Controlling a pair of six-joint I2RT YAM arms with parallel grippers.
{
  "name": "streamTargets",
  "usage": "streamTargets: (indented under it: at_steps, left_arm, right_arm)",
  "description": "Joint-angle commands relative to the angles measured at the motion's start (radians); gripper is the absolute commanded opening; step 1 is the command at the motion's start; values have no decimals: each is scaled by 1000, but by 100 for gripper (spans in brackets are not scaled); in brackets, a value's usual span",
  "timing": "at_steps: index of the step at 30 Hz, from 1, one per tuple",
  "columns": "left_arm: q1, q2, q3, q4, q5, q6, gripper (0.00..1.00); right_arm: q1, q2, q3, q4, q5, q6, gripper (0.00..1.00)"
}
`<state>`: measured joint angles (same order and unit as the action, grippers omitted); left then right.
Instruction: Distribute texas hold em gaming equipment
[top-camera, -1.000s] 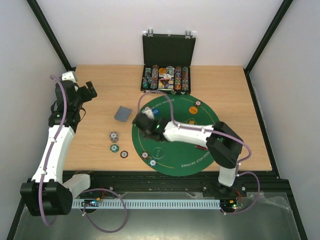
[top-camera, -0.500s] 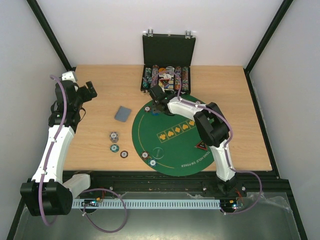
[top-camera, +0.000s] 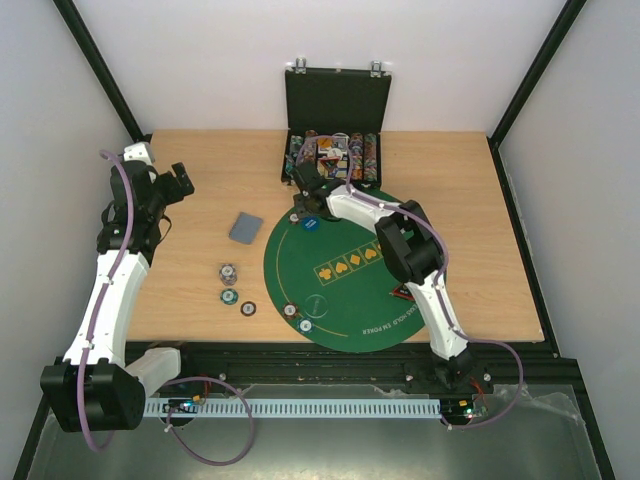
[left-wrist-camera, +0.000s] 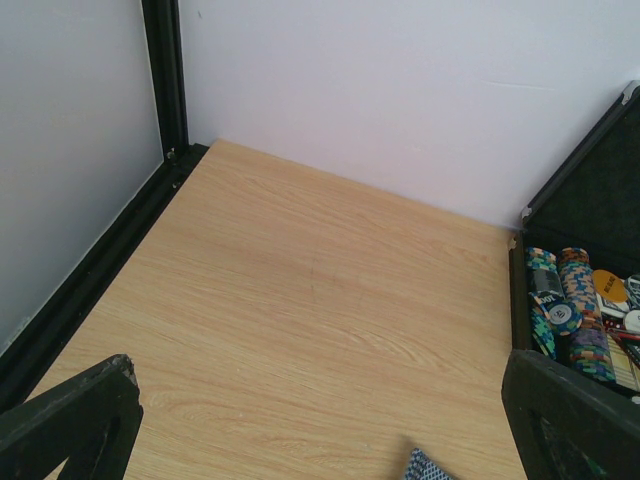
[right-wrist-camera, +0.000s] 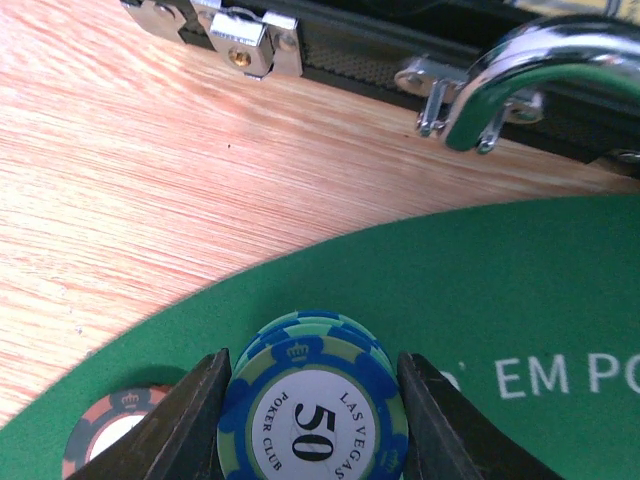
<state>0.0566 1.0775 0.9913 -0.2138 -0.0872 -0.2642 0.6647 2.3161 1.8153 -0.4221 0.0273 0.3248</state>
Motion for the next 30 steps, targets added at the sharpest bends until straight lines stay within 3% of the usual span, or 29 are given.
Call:
streamTargets:
  at_steps: [1,11,30]
  left_arm:
    - [4,-5,-3,14,-2,11,100]
    - [3,-5,-2,14,-5,11,100]
    - [3,-5,-2,14,-6,12,100]
  right_arm:
    - [-4,36,51,-50,-16,-17,35]
    - [-4,72,77,-61,-4,-11,38]
    - [-7,48,148,-81,54,-14,56]
